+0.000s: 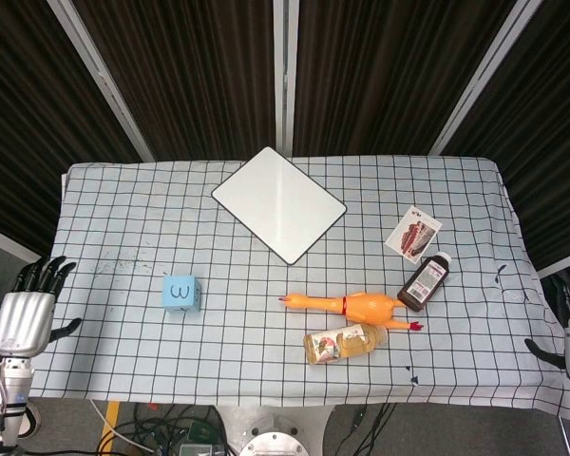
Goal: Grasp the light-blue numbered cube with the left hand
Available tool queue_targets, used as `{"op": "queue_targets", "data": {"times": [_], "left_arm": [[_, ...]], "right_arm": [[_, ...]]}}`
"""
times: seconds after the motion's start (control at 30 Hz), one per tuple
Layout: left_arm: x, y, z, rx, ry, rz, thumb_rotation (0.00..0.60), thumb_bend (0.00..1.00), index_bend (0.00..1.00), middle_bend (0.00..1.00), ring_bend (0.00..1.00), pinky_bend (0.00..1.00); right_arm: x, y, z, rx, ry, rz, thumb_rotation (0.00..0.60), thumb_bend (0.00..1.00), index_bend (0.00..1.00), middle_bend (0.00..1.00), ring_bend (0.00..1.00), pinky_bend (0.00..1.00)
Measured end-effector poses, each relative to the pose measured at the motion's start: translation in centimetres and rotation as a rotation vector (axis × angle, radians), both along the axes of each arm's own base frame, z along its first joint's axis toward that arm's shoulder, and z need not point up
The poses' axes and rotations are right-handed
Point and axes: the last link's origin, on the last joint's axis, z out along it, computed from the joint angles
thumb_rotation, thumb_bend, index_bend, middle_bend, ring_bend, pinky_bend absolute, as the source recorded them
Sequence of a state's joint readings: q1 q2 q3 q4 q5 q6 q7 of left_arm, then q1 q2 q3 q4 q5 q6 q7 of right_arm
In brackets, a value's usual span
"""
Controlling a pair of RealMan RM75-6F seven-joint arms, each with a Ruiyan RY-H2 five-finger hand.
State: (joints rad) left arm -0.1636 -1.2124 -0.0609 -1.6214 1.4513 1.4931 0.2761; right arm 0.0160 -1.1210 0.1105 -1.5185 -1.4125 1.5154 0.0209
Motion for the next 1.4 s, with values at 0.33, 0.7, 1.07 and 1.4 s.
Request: {"op": "queue_targets", "data": {"times": [0.33,0.7,1.07,1.4], "left_arm": [[0.1,-0.2,0.0,-0.007,-0.020,-0.005,0.600,0.06,0.15,0.12,0.07,0.14],[1.3,-1.1,-1.4,-0.117,-0.078,-0.026,0.600,0.09,0.15,0.22,0.15,0.24],[2.7,-1.4,-4.9,-0.322,-0.060,-0.040,0.600,0.42,0.17,0.76,0.74,0.64],[4.1,-1.9,-8.4,-0.544,-0.025,-0.038,0.600,0.48,0.25,0.79,0.80,0.67]], "right_arm": [[0.2,0.0,0.4,-0.013,-0.004,0.002,0.600,0.00,0.00,0.00,0.00,0.00],[0.4,-0.1,0.9,-0.031,-0.012,0.008,0.600,0.00,0.00,0.00,0.00,0.00],[0.4,-0.3,1.7,-0.049,-0.010,0.004,0.600,0.00,0.00,0.00,0.00,0.00],[0.4,-0.5,1.6,-0.043,-0.010,0.008,0.600,0.00,0.00,0.00,0.00,0.00]]}}
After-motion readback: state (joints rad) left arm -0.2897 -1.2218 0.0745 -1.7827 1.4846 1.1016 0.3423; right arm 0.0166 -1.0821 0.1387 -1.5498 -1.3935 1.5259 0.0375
